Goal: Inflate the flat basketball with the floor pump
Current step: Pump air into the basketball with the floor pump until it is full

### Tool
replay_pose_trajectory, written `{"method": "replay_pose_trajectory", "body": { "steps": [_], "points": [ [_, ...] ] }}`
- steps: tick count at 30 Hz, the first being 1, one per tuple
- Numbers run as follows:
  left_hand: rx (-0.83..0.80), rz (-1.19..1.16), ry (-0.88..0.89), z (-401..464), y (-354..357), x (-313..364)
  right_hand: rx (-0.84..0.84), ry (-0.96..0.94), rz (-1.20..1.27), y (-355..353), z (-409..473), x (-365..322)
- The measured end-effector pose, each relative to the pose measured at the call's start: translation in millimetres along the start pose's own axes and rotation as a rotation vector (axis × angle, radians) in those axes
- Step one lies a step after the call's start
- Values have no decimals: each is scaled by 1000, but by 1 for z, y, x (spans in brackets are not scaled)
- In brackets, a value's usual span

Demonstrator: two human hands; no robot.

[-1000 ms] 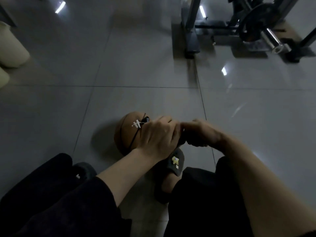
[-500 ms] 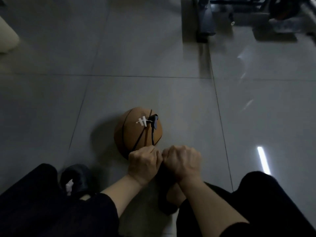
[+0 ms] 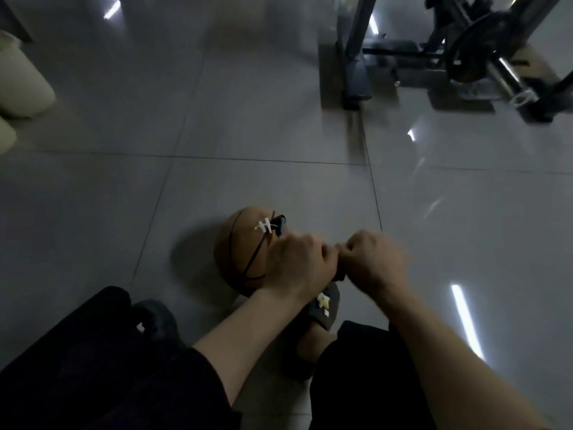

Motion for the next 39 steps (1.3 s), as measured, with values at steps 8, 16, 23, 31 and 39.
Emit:
{"method": "replay_pose_trajectory", "body": {
  "steps": [8, 16, 23, 31, 39],
  "points": [
    [27, 42, -112, 6, 18, -2, -78, 152, 16, 21, 6, 1],
    [-165, 126, -252, -19, 77, -78, -259, 190, -36, 96, 19, -16],
    [-184, 143, -124, -25, 58, -66, -356, 154, -15, 83, 3, -17],
    [11, 157, -12, 1, 11, 9, -127, 156, 122, -3, -3, 13],
    [-112, 91, -101, 5, 58, -17, -251, 286, 67, 50, 14, 24]
  ]
}}
Point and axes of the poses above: each hand's wrist, its own z-axis towards the middle knuckle, its own y-axis out of the palm, x = y × z, the point moved 1 cm from there along z, towards the middle knuckle, and after that the axes turned 7 degrees about -z, right-handed, at the moved point
